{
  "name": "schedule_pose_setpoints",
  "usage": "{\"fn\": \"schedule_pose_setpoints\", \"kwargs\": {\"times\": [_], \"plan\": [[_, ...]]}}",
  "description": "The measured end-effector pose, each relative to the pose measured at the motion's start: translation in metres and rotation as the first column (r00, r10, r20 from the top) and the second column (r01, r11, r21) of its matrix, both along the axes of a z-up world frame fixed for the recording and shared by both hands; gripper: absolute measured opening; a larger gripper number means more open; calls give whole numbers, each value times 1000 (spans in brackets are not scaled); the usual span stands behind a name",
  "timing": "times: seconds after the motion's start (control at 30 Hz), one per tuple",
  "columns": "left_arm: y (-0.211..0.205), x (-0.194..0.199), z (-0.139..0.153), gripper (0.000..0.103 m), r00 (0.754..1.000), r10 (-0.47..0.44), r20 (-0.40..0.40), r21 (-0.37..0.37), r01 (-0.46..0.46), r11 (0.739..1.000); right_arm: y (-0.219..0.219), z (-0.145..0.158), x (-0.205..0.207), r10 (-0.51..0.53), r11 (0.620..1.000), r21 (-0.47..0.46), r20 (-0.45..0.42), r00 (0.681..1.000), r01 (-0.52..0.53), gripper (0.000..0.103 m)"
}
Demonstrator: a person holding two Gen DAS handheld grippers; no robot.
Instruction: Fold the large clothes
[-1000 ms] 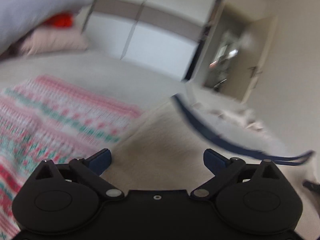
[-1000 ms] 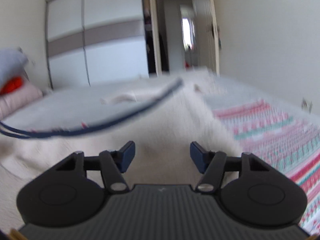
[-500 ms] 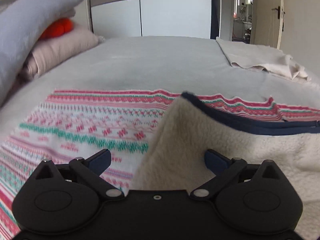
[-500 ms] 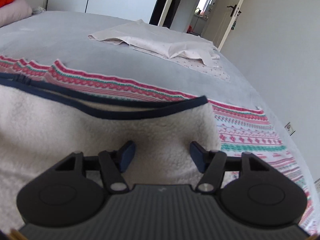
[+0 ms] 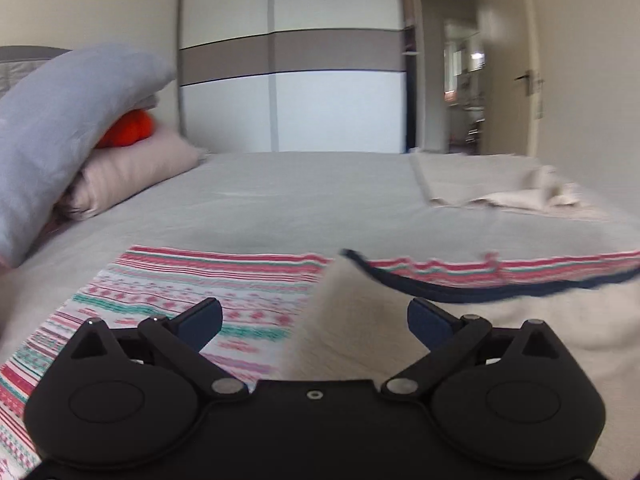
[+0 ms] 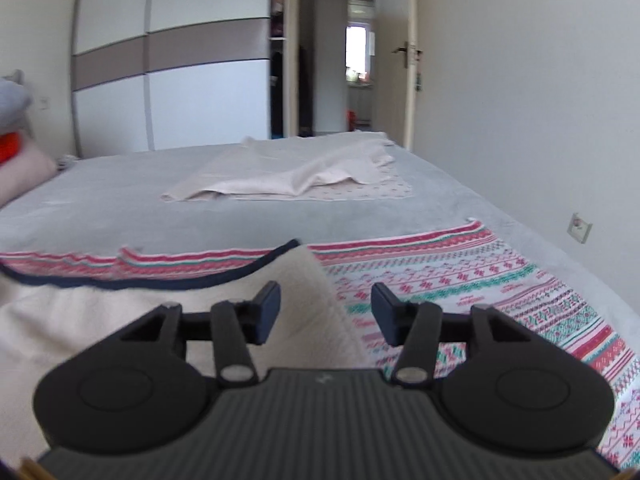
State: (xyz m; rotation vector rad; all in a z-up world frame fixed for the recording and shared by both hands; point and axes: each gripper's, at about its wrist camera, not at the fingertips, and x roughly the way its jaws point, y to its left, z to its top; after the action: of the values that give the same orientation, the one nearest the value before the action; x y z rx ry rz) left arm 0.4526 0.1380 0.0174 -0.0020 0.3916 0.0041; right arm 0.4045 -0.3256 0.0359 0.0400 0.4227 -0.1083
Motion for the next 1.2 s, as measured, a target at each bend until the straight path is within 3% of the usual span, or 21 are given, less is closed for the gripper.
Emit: {"fn": "schedule_pose_setpoints", "kwargs": {"times": [0.13, 0.23, 0.27, 0.3, 0.37, 0.4, 0.57, 0.77, 0.87, 1.07, 1.1, 1.2], "plan": [[3, -46, -5, 100, 997, -81, -17, -84, 79, 993, -4, -20, -42, 77, 995, 62, -74, 994, -72, 40], [16, -60, -29, 100, 993, -5, -122, -31, 1, 1000, -17, -53, -56, 29, 1000, 5, -173, 984, -28, 35], [23, -60, -36, 100, 985, 37, -171, -24, -42, 999, -21, -60, -65, 43, 999, 34, -150, 988, -38, 35], [37, -65, -40, 100, 978, 54, -200, -81, -72, 994, -25, -58, -73, 36, 997, 68, -131, 991, -27, 35], [65, -81, -38, 100, 970, 67, -235, -237, -124, 964, -25, -45, -85, 17, 991, 131, -113, 993, -2, 36], [75, -92, -35, 100, 969, 56, -241, -308, -131, 942, -23, -40, -91, 25, 989, 144, -98, 995, -11, 41], [91, -136, -21, 100, 967, 6, -254, -465, -128, 876, -7, -28, -121, 40, 988, 153, -34, 999, -35, 49], [86, -177, -25, 100, 960, -118, -252, -709, -100, 698, 7, -38, -142, 65, 974, 215, 21, 998, -68, 56], [67, -182, -30, 100, 953, -181, -242, -770, -75, 634, 15, -47, -149, 68, 969, 231, 63, 996, -81, 61], [37, -161, -65, 98, 942, -167, -290, -818, -154, 554, 16, -79, -168, 36, 955, 284, 171, 985, -84, 64], [33, -157, -72, 98, 941, -160, -297, -820, -165, 548, 13, -78, -170, 31, 948, 308, 172, 985, -84, 64], [23, -149, -74, 98, 967, -89, -237, -810, -147, 567, 12, -76, -175, 37, 943, 317, 203, 978, -102, 70]]}}
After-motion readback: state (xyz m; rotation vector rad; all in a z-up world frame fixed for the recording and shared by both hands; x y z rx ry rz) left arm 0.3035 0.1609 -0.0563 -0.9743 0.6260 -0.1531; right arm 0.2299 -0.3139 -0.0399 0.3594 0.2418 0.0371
